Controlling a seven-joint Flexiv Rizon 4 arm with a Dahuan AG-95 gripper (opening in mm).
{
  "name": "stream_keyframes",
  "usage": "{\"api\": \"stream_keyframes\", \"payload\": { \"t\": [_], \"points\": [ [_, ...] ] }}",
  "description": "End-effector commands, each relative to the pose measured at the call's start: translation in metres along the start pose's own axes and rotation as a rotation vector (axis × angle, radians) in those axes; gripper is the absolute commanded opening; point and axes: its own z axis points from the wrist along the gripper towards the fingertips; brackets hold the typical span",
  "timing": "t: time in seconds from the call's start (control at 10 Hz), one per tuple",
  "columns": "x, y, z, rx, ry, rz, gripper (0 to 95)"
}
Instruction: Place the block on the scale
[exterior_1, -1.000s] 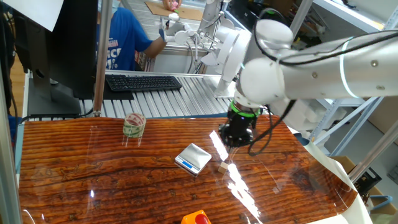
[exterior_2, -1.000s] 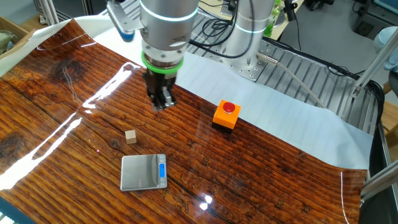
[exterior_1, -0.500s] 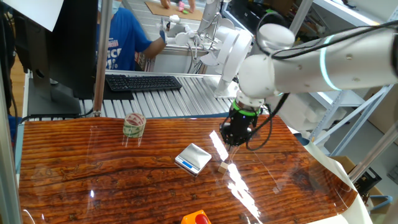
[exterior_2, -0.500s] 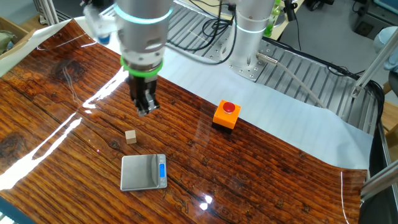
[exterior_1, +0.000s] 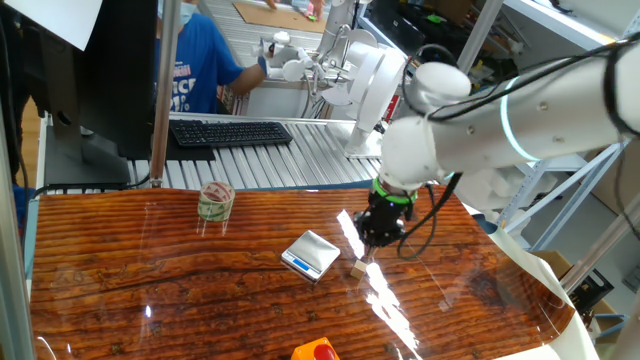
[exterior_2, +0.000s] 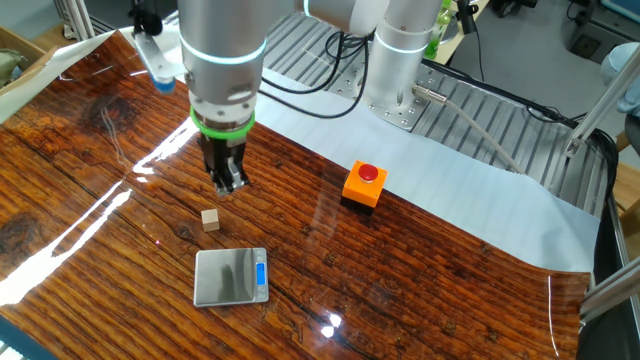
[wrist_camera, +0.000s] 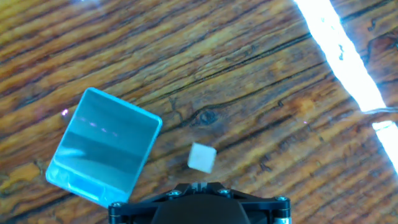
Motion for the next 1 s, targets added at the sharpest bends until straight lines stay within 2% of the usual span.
{"api": "stream_keyframes", "payload": {
  "t": [0.1, 0.4, 0.8, 1.0],
  "points": [
    [-0.001, -0.002, 0.002, -0.022, 0.008, 0.009, 0.0],
    [-0.012, -0.004, 0.007, -0.049, 0.04, 0.068, 0.0],
    [-0.02, -0.005, 0.021, -0.055, 0.045, 0.095, 0.0],
    [-0.019, -0.005, 0.022, -0.059, 0.047, 0.103, 0.0]
  ]
}}
